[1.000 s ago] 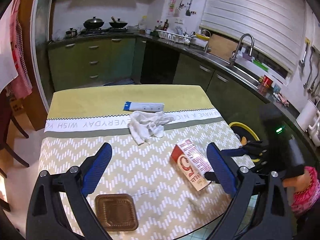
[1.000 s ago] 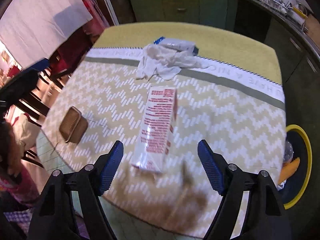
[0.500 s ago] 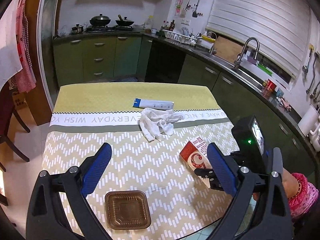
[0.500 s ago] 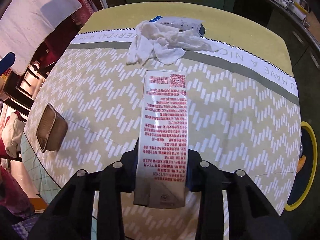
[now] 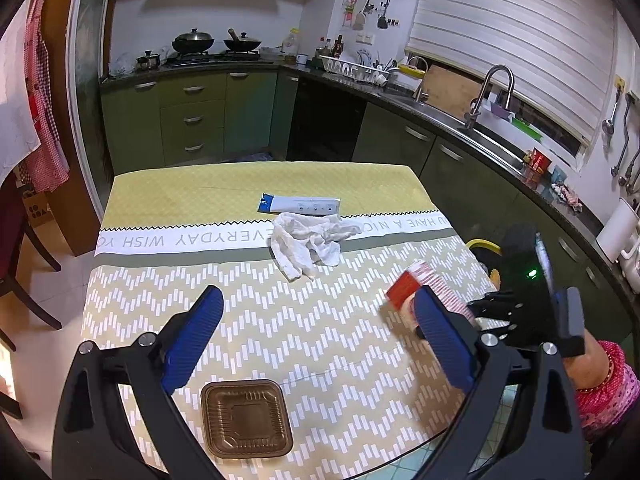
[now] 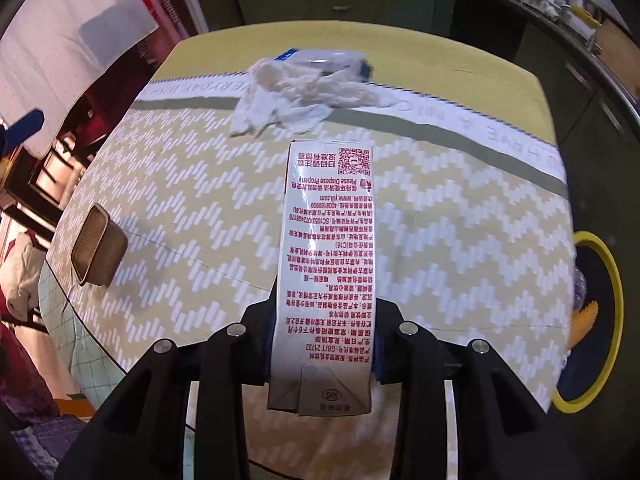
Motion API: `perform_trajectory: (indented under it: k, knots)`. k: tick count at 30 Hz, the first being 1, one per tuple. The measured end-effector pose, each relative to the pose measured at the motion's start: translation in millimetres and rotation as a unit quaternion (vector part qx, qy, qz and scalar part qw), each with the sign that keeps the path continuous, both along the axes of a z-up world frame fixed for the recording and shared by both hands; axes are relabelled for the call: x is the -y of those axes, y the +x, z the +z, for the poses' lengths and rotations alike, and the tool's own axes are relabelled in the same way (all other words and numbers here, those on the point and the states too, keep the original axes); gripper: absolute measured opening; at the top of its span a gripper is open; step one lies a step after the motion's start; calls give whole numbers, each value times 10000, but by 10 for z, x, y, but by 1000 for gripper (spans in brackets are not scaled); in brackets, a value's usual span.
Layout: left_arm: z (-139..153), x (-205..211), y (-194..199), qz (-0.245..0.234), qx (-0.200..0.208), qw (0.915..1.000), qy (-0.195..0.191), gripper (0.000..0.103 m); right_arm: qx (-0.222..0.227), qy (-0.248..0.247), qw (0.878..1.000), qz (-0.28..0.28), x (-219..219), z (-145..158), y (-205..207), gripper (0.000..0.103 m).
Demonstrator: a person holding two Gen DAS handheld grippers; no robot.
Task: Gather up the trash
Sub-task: 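Carry the milk carton to the bin and release it with the right tool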
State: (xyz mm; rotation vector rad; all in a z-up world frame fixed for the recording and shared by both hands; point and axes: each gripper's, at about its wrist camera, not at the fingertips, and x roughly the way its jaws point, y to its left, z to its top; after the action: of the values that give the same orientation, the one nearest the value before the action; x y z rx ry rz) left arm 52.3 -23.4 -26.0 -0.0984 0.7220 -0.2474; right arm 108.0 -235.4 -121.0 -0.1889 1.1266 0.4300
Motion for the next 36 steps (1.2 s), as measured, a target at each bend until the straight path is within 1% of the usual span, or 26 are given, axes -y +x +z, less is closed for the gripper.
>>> perform_trajectory:
  k: [3,8,11,14,16,19,21,27,29,31,33,36]
  knots:
    - [-17,25,6,-26,-28,10000,16,91,81,33,9996,-269,263,54,-1,35]
    - [-42,78,21,-84,-71,9999,36,91,275,115,9932,-1125,1006,186,66,35]
    - [-62,100,39,-102,-100,9999,38,91,416,97,9819,-1846,1619,267,128,35]
    - [-78,119,50,-114,-125,9999,33,91,432,72,9707,-2365,2096,289,173,35]
    - [-91,126,58,-118,-148,9998,35,91,394,21,9618,-2709,2408,248,219,35]
    - [-102,133,71,-125,-163,9998,46,91,243,-40,9526,-3033,2733,120,300,35]
    - [-100,134,70,-121,-163,9998,47,91,117,-66,9484,-3167,2890,5,370,35]
    - [-126,101,74,-86,-176,9998,73,91,-151,-144,9372,-3482,3175,-278,521,36]
    - [-132,86,75,-80,-186,9998,79,91,-158,-95,9332,-3589,3252,-323,556,37]
    - [-143,74,73,-68,-206,9997,87,91,-119,-63,9293,-3690,3290,-307,577,60]
    - [-151,58,69,-62,-229,9997,79,91,42,-16,9291,-3699,3297,-223,523,61]
    - [-172,32,73,-44,-273,9996,89,91,242,17,9336,-3574,3176,-66,408,61]
